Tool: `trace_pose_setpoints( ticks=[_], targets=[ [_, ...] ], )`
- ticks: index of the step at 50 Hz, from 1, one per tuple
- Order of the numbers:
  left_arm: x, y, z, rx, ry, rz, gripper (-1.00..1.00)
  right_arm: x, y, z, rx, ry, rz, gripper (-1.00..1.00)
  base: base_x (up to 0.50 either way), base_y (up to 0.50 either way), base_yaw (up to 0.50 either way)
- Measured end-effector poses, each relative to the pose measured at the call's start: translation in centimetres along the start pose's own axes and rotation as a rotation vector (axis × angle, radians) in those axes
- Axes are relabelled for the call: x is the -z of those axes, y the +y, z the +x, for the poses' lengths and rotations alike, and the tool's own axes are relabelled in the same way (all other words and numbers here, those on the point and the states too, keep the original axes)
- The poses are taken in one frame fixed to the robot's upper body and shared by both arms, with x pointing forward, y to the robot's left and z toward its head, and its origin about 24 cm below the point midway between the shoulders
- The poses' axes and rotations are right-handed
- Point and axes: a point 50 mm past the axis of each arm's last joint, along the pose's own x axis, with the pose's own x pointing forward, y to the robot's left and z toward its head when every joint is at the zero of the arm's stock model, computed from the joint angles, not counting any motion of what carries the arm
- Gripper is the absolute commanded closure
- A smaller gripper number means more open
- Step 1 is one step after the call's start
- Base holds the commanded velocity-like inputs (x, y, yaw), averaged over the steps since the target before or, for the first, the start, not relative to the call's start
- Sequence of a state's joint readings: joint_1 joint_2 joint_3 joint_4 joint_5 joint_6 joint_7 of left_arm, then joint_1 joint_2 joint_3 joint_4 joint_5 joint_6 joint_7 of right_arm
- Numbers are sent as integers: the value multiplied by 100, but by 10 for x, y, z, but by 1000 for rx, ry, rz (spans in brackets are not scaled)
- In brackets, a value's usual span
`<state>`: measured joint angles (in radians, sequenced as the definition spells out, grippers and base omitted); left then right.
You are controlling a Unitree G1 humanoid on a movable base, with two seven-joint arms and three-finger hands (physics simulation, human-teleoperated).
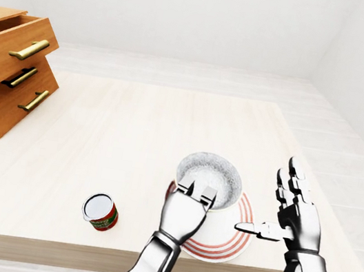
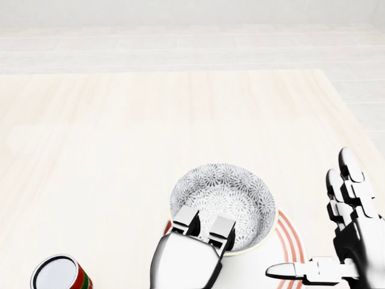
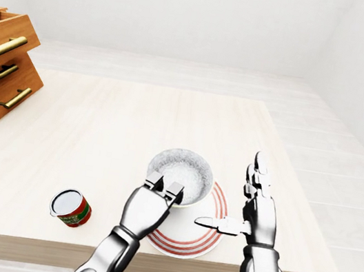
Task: Put the bowl on the plate.
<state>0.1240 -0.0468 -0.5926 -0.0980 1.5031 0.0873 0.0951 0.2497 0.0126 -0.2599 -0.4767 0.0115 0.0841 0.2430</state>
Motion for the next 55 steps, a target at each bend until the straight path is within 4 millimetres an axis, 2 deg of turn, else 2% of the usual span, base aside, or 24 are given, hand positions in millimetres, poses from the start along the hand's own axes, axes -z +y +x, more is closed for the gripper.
trace_pose_setpoints(
  ticks=[22,35,55],
  targets=[
    [-8,-12,-5,11,-35,5,100,-2,-2,-1,6,-5,-2,-100,0,0,0],
    [1,-20,5,27,-1,-1,100,-1,-3,0,7,-3,-4,-100,0,0,0],
    [0,-30,-3,38,1,2,100,2,-2,1,6,4,-2,-100,0,0,0]
  ],
)
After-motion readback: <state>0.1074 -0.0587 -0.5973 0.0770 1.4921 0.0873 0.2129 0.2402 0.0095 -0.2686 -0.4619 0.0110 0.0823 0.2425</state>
